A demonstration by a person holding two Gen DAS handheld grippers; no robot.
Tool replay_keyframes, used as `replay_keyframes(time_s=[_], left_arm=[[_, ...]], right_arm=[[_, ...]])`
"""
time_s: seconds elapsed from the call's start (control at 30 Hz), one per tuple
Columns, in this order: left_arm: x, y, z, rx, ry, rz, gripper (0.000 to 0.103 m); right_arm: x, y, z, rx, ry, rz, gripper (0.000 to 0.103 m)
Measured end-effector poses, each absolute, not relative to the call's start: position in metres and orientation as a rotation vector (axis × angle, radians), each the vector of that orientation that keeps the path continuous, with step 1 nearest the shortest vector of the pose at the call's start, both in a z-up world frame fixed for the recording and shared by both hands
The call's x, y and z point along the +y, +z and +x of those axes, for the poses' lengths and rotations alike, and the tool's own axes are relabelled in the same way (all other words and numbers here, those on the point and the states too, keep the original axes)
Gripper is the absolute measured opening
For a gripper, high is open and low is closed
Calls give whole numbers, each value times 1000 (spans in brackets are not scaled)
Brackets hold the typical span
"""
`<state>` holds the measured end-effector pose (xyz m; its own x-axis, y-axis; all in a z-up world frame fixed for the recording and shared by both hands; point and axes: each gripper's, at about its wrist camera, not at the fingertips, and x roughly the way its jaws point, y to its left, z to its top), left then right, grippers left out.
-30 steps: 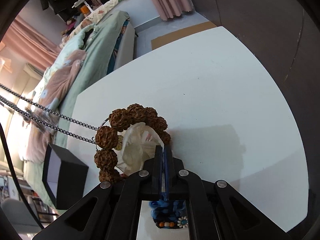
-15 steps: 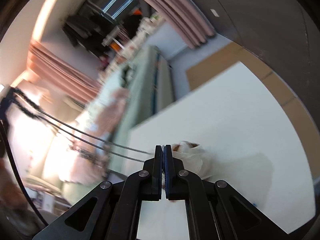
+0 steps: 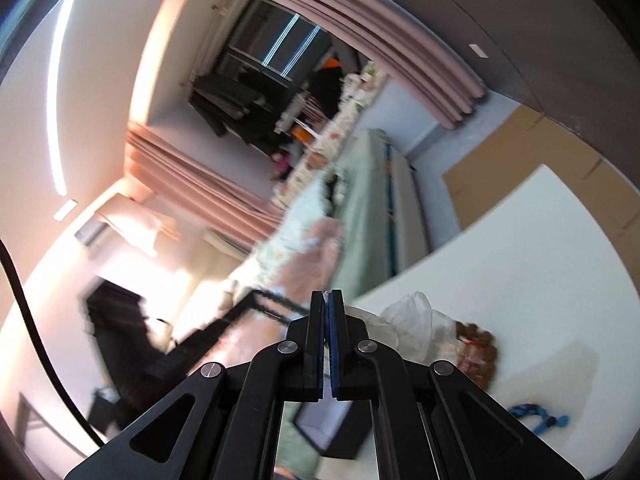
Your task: Organize jewelry
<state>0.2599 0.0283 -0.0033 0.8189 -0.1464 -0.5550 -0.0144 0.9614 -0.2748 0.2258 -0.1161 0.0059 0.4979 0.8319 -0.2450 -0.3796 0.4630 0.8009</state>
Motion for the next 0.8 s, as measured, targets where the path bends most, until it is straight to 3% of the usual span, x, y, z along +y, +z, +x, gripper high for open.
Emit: replay_keyframes(time_s=[0.33, 0.8], left_arm=[[34, 24, 243, 562, -69, -253, 9], [51, 117, 192, 364, -41, -212, 8]], right_arm=[[-98, 18, 224, 634, 895, 812, 3], [-61, 15, 224, 652, 944, 809, 3]])
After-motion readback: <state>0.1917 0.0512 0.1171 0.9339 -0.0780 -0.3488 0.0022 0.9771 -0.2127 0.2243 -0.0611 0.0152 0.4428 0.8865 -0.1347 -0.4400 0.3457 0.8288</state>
